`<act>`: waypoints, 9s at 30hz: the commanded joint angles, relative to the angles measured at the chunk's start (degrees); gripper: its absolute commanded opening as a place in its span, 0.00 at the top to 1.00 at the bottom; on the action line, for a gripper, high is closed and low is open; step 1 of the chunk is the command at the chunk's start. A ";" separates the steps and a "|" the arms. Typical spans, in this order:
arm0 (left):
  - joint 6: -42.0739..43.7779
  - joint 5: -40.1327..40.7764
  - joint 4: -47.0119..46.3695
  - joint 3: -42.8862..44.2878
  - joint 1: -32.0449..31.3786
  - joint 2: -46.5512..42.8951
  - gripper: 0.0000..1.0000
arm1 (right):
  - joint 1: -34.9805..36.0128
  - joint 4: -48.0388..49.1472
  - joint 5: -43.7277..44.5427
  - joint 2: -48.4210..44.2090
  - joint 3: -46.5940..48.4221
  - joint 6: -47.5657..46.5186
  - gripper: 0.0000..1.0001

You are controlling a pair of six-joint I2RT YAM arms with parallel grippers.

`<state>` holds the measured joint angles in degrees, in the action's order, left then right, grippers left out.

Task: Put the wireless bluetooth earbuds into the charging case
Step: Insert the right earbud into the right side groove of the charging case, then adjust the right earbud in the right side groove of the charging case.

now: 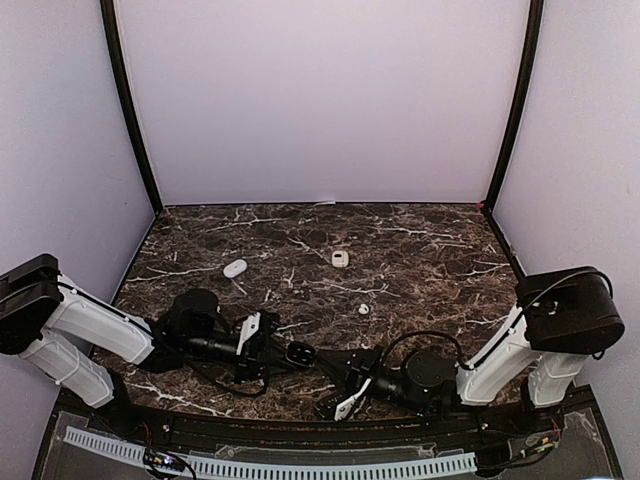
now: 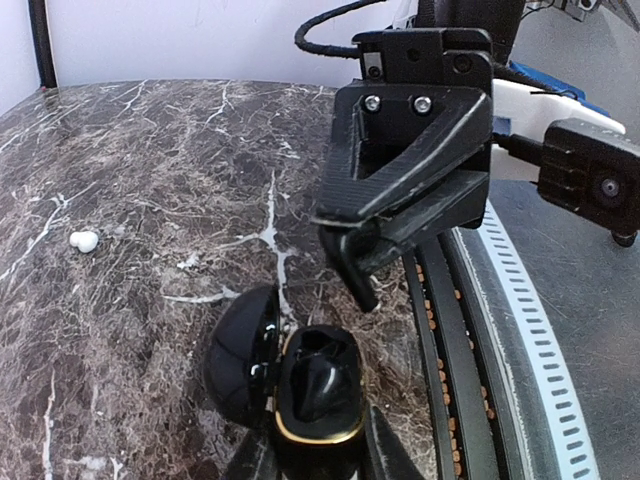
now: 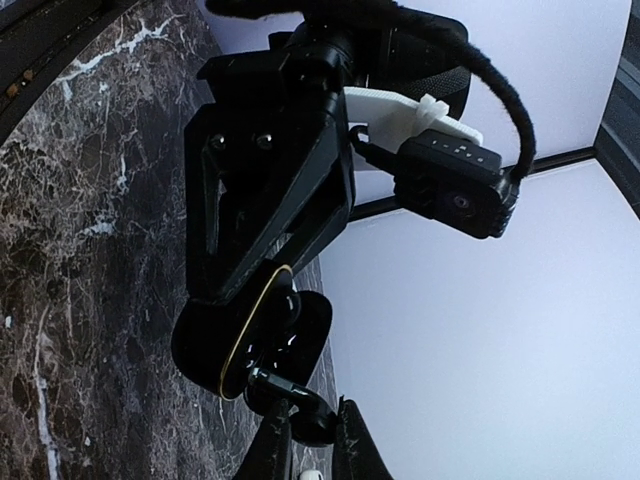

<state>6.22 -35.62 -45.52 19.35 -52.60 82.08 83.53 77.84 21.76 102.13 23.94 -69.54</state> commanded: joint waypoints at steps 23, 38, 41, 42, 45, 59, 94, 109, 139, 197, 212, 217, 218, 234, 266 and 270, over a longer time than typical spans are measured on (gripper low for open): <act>-0.64 -7.48 -3.70 -0.28 0.39 -1.66 0.90 | 1.28 1.60 4.09 2.79 2.72 -6.68 1.00; -2.18 -6.71 -4.75 -0.06 0.56 -0.70 0.90 | 2.24 2.50 5.21 4.03 2.97 -9.08 1.00; -2.53 -7.04 -5.42 -0.34 0.78 -0.91 0.90 | 2.43 2.36 5.37 4.09 2.65 -9.58 1.00; -2.64 -7.13 -5.64 -0.41 0.83 -1.00 0.90 | 2.50 2.23 5.34 4.12 2.60 -9.78 1.00; -3.07 -7.33 -6.27 -0.70 0.96 -1.18 0.90 | 2.77 1.41 5.30 4.45 2.60 -10.97 1.00; -4.46 -8.60 -7.30 -0.81 1.97 -1.04 0.90 | 3.57 1.88 5.68 5.27 2.63 -14.99 0.95; -4.29 -9.29 -7.13 -0.78 2.33 -0.78 0.89 | 4.98 -2.08 3.55 2.25 1.10 -9.10 0.75; -4.02 -9.56 -7.13 -0.74 2.33 -0.53 0.89 | 5.33 -3.13 3.40 1.88 0.72 -6.18 0.76; -3.18 -7.09 -8.18 -2.11 2.35 -2.16 0.89 | 5.07 -8.02 -2.55 -10.06 -0.79 10.33 0.27; -0.97 9.42 -31.65 -0.45 2.51 10.41 0.89 | -16.29 -37.98 -23.85 -23.59 3.36 78.04 0.52; 1.83 8.10 -32.75 0.40 1.45 12.19 0.89 | -16.20 -39.21 -22.15 -23.19 4.79 76.41 0.70; 2.35 6.70 -32.88 0.42 1.36 12.22 0.89 | -16.20 -39.03 -17.65 -23.42 4.88 76.31 0.75; 2.31 6.32 -32.88 0.42 1.34 12.22 0.89 | -16.20 -39.12 -16.52 -23.69 4.83 76.50 0.76; 1.70 3.44 -32.27 0.94 1.27 12.11 0.89 | -16.20 -43.24 -14.26 -19.36 10.38 74.41 1.00; 1.91 5.56 -29.38 2.02 1.27 11.96 0.89 | -15.90 -41.58 -28.96 -19.18 10.53 72.12 1.00; 1.85 5.56 -29.19 2.15 1.27 12.03 0.89 | -15.85 -41.82 -28.14 -19.81 10.33 71.92 1.00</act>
<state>7.81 -30.13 -74.96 20.53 -51.27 94.54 67.33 33.45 -6.00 83.35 33.41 3.18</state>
